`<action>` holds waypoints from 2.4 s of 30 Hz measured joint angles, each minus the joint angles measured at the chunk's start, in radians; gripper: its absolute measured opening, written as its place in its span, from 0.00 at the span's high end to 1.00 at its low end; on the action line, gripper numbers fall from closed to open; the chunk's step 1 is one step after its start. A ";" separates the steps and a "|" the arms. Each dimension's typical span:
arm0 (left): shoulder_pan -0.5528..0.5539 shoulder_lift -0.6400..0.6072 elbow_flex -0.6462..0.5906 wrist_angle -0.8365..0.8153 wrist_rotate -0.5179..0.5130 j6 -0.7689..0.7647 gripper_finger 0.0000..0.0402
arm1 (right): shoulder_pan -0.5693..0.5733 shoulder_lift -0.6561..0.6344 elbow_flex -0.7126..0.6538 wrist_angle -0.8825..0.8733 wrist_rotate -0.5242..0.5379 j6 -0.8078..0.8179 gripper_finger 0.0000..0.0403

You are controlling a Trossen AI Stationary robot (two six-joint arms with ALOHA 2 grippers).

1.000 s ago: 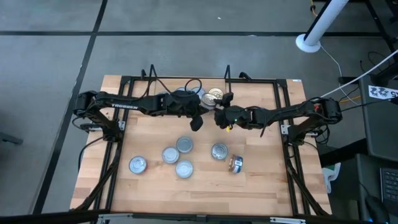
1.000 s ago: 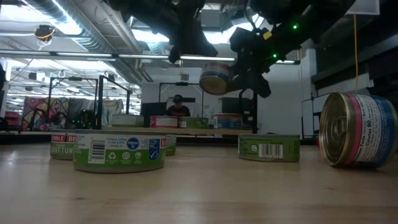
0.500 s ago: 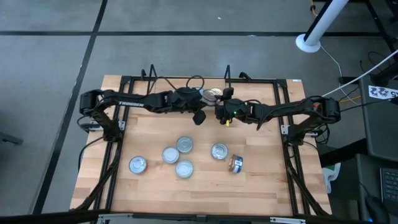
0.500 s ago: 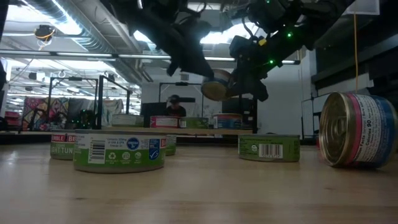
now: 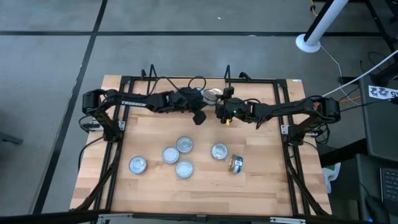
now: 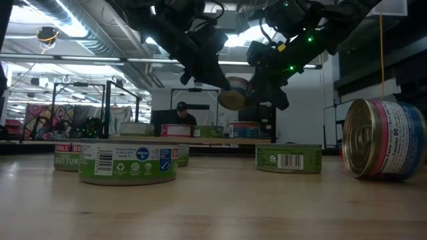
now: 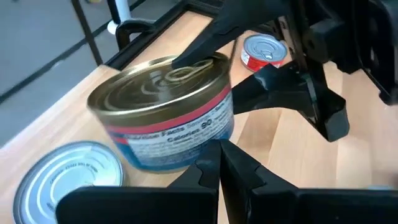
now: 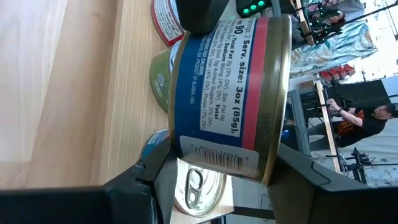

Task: Stack canned seafood by type on shelf
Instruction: Stack the blue-pink tuna can on top of the blue-pink tuna can on the shelf

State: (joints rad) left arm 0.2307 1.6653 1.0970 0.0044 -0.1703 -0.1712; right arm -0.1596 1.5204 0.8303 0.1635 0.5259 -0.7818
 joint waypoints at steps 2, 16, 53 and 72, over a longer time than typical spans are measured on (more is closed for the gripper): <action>-0.014 0.000 0.000 0.000 -0.001 0.050 0.99 | 0.002 0.000 0.000 -0.003 -0.003 0.000 0.53; -0.182 -0.001 0.000 0.016 -0.055 0.436 0.99 | 0.002 0.000 0.000 -0.010 -0.007 0.026 0.53; -0.174 -0.003 0.000 0.112 -0.311 0.791 0.38 | 0.002 0.000 0.000 -0.054 -0.004 0.026 0.53; -0.114 0.017 0.000 0.062 -0.275 1.008 0.31 | 0.002 0.000 -0.001 -0.053 -0.037 0.026 0.53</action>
State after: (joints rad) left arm 0.1168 1.6821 1.0973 0.0660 -0.4458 0.8371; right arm -0.1574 1.5204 0.8295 0.1108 0.4887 -0.7563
